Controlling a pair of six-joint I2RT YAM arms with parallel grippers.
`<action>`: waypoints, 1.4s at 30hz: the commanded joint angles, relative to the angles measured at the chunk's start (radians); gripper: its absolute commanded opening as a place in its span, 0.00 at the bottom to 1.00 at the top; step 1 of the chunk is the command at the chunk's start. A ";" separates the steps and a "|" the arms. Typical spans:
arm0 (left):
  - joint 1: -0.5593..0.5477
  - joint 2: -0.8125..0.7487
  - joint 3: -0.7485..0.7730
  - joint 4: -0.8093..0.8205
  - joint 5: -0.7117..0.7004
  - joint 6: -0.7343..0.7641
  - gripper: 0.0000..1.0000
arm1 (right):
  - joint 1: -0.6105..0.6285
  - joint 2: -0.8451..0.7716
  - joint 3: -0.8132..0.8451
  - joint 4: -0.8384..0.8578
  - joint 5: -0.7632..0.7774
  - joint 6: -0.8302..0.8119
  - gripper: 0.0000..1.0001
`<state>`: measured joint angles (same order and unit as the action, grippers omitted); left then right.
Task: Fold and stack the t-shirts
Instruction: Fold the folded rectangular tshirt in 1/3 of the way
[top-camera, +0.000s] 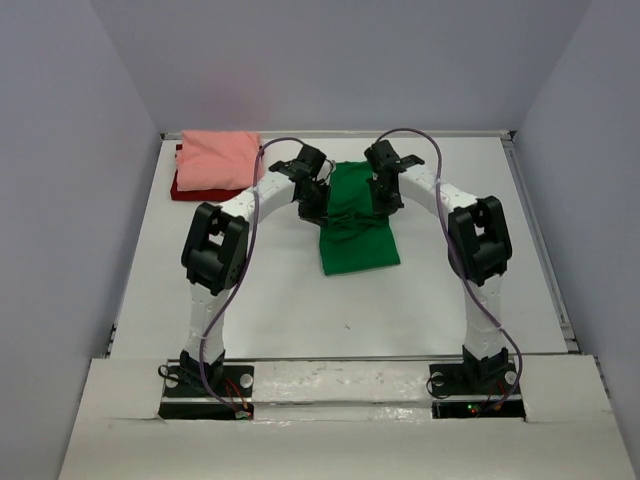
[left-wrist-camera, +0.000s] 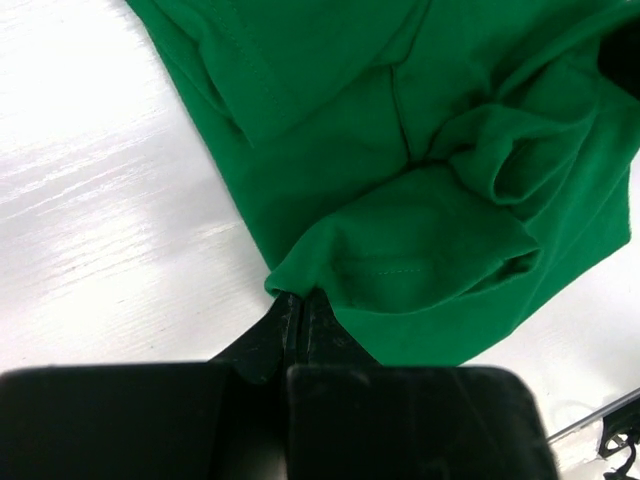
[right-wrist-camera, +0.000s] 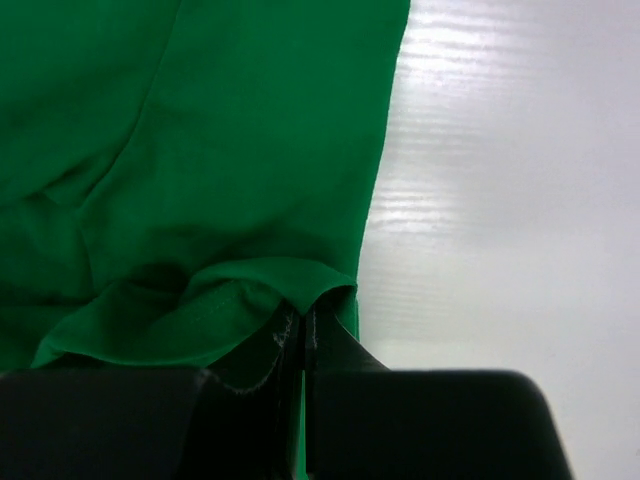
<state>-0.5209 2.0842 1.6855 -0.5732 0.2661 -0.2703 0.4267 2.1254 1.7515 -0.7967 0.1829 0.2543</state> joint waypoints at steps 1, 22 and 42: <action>0.009 -0.013 0.031 0.003 -0.005 0.019 0.00 | -0.025 0.034 0.089 0.066 -0.028 -0.067 0.01; 0.015 -0.087 0.042 0.056 -0.155 -0.001 0.00 | -0.045 -0.019 0.167 0.105 -0.042 -0.167 0.64; -0.005 -0.095 0.017 0.038 -0.137 -0.021 0.57 | -0.036 -0.185 0.085 0.071 -0.074 -0.158 0.67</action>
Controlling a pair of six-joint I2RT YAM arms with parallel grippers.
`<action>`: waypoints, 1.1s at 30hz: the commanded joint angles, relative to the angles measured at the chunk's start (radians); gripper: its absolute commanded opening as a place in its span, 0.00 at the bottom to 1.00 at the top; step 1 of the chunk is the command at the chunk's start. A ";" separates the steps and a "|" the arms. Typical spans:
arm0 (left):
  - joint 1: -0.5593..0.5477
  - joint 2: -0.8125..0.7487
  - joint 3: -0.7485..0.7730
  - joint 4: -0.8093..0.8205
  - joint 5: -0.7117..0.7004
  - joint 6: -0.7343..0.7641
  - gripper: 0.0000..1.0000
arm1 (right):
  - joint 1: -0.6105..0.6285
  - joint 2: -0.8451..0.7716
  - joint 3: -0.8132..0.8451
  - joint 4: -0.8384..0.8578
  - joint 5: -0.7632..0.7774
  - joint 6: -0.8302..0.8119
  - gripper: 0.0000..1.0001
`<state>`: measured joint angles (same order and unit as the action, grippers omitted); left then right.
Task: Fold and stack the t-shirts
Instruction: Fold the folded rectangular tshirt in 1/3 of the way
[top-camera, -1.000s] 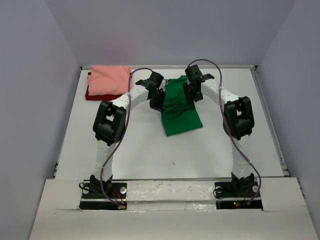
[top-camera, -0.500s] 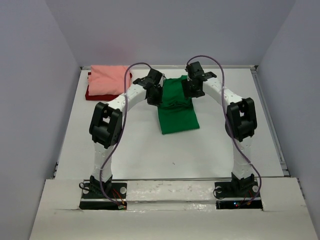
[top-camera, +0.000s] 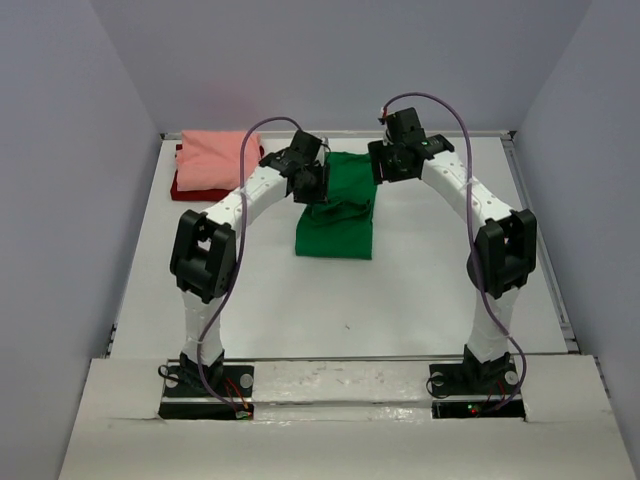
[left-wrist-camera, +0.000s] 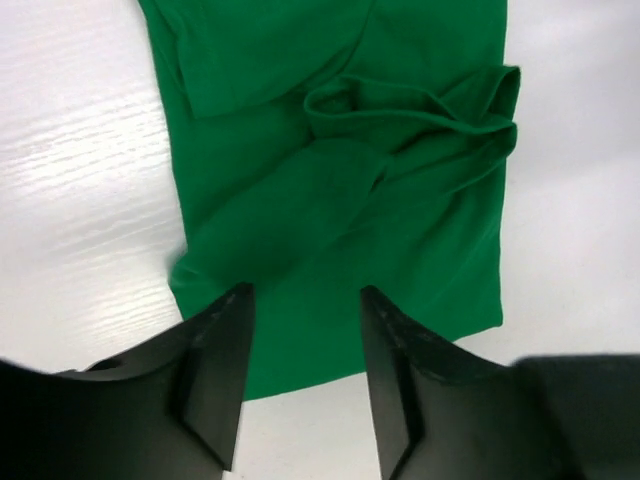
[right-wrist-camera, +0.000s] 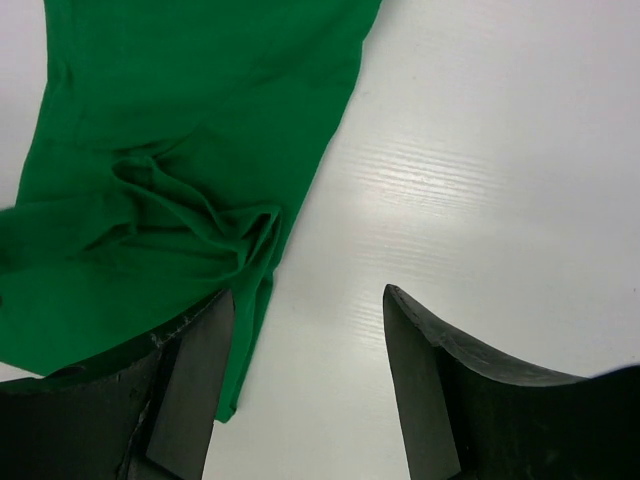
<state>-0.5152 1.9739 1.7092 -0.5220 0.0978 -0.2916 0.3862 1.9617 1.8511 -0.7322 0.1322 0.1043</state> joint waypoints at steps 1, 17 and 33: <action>-0.011 0.019 -0.002 -0.016 0.025 0.000 0.64 | 0.005 -0.021 -0.013 0.004 -0.032 -0.008 0.67; -0.019 -0.147 -0.140 0.025 -0.052 -0.029 0.55 | 0.097 0.037 -0.064 -0.007 -0.123 0.034 0.00; -0.060 -0.121 -0.272 0.102 0.075 -0.098 0.00 | 0.135 0.160 -0.039 0.011 -0.194 0.043 0.00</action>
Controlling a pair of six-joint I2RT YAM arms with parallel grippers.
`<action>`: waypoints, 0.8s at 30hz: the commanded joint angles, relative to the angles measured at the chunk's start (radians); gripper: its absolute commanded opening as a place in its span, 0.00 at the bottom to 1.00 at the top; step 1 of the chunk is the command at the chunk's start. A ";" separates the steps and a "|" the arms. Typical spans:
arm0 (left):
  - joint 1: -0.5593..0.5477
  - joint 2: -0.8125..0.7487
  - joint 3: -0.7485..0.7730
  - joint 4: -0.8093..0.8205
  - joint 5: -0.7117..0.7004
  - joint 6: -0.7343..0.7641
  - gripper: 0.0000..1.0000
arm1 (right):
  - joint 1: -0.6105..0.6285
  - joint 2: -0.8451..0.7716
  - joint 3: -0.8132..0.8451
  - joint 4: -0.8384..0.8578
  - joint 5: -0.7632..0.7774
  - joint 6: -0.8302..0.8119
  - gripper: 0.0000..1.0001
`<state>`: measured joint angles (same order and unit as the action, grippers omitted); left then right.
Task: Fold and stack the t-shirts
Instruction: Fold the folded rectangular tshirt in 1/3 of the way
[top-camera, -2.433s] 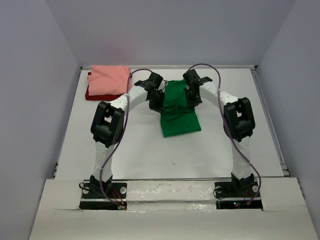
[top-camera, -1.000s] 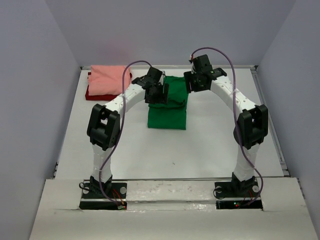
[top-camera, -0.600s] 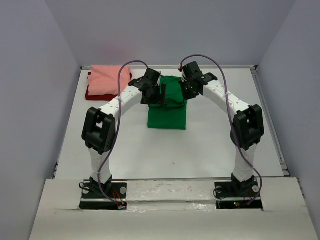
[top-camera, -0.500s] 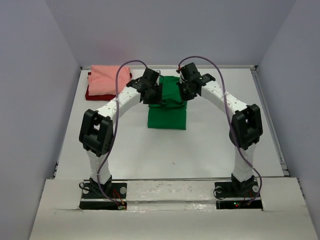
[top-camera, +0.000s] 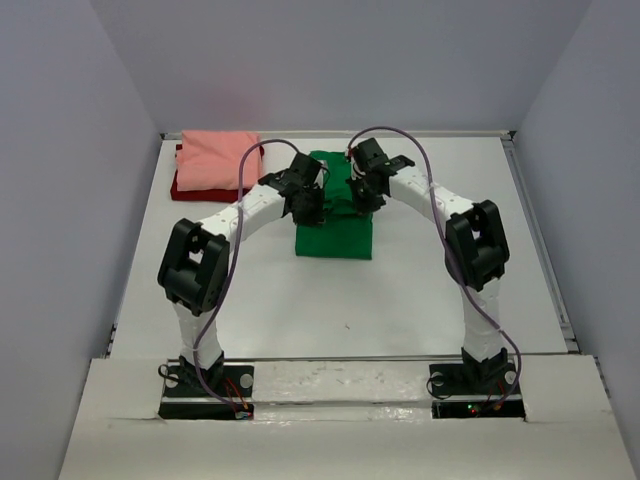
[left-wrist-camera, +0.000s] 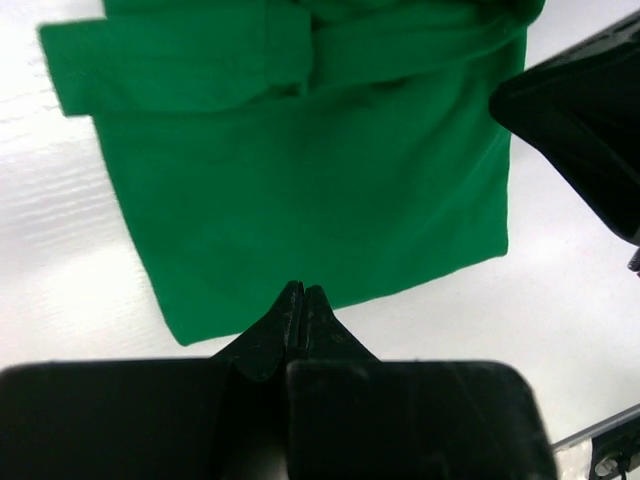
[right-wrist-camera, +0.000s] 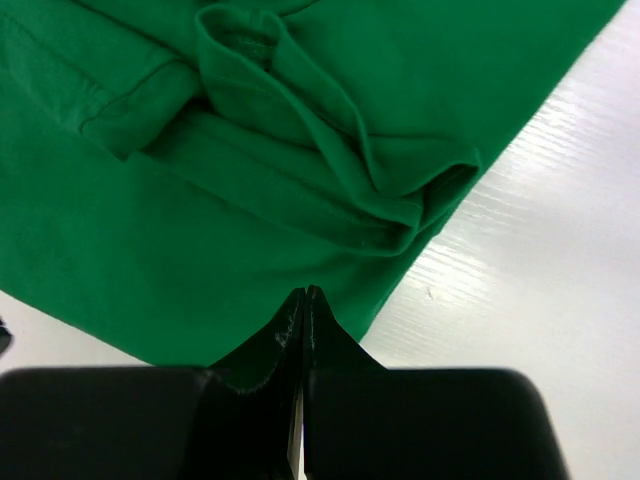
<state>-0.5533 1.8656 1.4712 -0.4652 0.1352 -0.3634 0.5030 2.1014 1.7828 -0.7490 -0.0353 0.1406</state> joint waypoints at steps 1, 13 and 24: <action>-0.026 0.000 -0.038 0.045 0.037 -0.029 0.00 | 0.028 0.029 0.033 0.028 -0.026 0.008 0.00; -0.042 0.070 -0.094 0.102 0.066 -0.049 0.00 | 0.028 0.118 0.089 0.031 -0.017 0.001 0.00; -0.094 0.107 -0.170 0.148 0.078 -0.066 0.00 | 0.028 0.239 0.277 0.005 0.086 -0.027 0.00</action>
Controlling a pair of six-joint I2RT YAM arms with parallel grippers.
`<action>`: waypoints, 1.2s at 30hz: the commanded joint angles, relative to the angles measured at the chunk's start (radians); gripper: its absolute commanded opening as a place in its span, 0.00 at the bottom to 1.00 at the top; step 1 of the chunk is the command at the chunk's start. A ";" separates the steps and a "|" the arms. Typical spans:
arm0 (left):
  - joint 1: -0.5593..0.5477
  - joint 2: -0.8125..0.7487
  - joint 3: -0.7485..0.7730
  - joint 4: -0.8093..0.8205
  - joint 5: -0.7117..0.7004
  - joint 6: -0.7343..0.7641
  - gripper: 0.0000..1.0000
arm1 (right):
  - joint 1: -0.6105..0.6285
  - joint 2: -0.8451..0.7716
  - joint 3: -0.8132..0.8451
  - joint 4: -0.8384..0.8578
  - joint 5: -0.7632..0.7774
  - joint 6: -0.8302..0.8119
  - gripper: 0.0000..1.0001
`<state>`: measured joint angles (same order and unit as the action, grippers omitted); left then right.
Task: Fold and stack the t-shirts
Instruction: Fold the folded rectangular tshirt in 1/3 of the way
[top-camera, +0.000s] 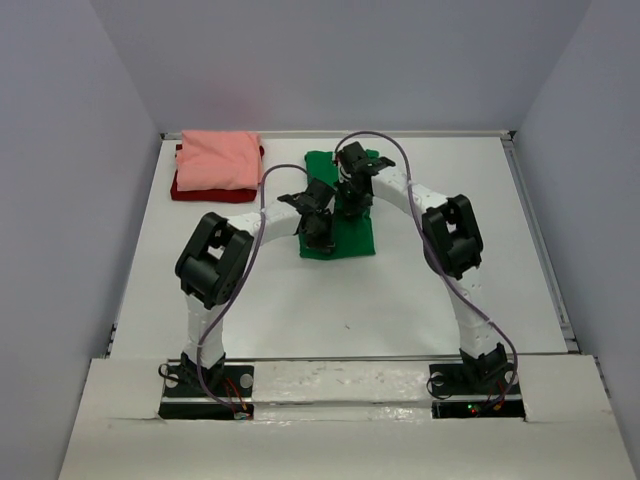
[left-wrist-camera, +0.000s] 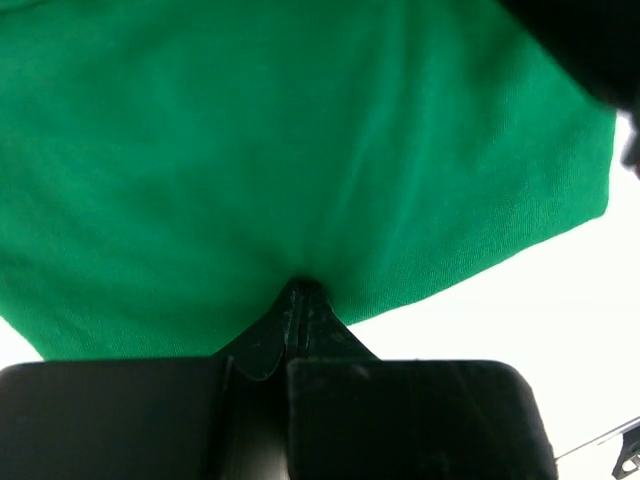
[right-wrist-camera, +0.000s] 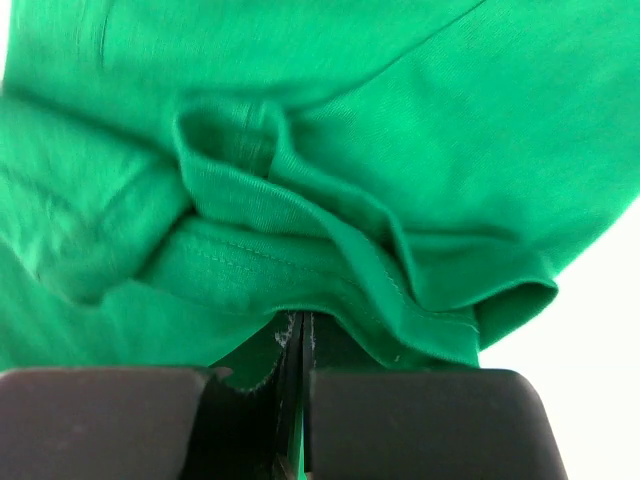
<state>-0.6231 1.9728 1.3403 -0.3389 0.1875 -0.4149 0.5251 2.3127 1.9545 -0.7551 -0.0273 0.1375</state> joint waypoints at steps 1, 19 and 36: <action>-0.027 0.001 -0.047 0.024 0.032 -0.016 0.00 | 0.006 0.039 0.121 0.007 0.090 -0.027 0.00; -0.079 -0.026 -0.139 0.060 0.040 -0.033 0.00 | -0.089 0.237 0.449 -0.069 0.185 -0.084 0.00; -0.093 -0.167 0.054 -0.110 -0.251 -0.035 0.12 | -0.116 -0.036 0.215 -0.047 0.170 -0.115 0.36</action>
<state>-0.7136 1.9152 1.2922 -0.3309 0.0978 -0.4618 0.4004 2.4290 2.2826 -0.8410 0.1421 0.0292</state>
